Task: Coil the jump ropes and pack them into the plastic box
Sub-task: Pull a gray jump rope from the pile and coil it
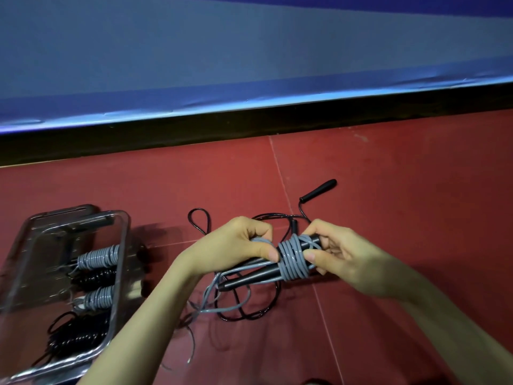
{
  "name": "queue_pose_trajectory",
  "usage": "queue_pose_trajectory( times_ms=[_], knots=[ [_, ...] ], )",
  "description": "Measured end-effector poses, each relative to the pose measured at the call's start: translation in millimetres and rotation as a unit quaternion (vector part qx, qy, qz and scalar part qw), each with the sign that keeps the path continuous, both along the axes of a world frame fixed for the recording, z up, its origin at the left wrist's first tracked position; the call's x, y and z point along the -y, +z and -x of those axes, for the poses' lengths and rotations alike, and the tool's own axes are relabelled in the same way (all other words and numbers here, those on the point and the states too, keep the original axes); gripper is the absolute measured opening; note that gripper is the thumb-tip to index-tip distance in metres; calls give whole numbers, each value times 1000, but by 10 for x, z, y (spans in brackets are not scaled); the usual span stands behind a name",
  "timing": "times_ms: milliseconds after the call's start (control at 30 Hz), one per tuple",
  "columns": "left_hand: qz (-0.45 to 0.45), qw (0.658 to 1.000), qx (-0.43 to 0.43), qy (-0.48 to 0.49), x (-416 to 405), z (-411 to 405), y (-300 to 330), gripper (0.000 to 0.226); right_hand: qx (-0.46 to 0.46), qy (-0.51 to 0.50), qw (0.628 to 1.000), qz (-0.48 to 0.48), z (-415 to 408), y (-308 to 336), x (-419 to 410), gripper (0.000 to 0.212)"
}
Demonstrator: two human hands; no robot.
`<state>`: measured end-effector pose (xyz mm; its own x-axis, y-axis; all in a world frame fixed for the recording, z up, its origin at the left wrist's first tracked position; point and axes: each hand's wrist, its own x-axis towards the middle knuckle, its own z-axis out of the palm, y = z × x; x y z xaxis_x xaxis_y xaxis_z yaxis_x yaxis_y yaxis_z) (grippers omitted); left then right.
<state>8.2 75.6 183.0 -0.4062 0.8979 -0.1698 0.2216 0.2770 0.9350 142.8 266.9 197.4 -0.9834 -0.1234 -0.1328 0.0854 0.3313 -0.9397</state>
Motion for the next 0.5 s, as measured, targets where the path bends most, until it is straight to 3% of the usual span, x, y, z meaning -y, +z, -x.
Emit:
queue_pose_trajectory(
  times_ms=[167, 267, 500],
  knots=[
    [7, 995, 79, -62, 53, 102, 97, 21, 24, 31, 999, 2, 5, 62, -41, 5],
    [11, 991, 106, -75, 108, 137, 124, 20, 24, 39, 998, -32, 34, 104, -33, 15],
    [-45, 999, -4, 25, 16, 26, 74, 20, 35, 18, 998, -58, 53, 29, -11, 13]
  ],
)
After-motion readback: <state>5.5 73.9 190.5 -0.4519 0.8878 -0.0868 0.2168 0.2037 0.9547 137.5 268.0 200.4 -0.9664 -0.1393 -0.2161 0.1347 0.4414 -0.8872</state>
